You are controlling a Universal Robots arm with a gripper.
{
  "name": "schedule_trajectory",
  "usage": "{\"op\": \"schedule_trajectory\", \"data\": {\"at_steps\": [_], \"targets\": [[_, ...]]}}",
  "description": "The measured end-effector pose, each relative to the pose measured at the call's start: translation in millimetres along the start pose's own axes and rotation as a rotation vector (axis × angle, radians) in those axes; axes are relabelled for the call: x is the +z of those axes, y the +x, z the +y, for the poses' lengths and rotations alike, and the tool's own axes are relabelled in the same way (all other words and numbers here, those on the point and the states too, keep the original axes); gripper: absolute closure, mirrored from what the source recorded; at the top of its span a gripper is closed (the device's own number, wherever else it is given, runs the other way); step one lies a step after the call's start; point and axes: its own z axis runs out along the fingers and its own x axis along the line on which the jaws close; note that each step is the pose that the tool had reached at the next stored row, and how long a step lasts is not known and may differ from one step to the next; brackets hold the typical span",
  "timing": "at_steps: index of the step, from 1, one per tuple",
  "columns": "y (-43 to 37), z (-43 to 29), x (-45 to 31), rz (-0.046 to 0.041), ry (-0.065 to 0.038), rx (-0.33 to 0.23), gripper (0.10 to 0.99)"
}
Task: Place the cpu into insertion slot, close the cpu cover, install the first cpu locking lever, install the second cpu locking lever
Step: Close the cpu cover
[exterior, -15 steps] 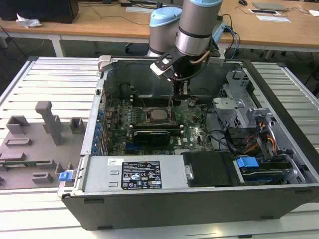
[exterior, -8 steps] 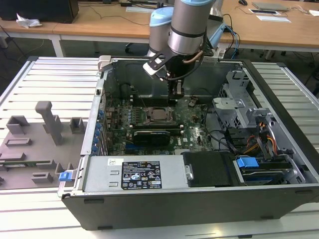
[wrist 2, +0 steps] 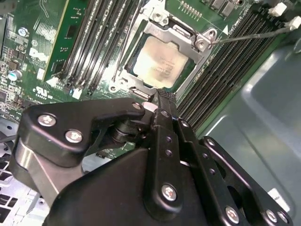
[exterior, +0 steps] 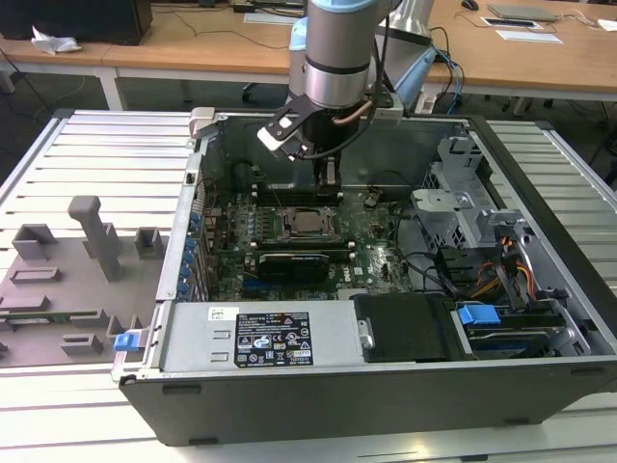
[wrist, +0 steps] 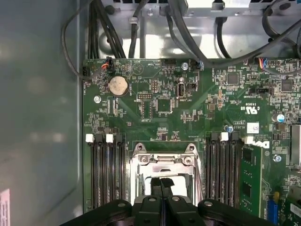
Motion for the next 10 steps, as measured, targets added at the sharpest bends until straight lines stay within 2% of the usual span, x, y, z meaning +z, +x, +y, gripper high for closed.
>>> {"op": "schedule_trajectory", "data": {"at_steps": [2,6,10], "targets": [[-0.1,-7.3,2.1,0.0004,-0.013,0.000,0.980],[-1.8,-16.4,7.7,0.0002,-0.014,0.000,0.980],[-2.9,-19.6,10.9,-0.0001,-0.014,-0.001,0.980]]}}
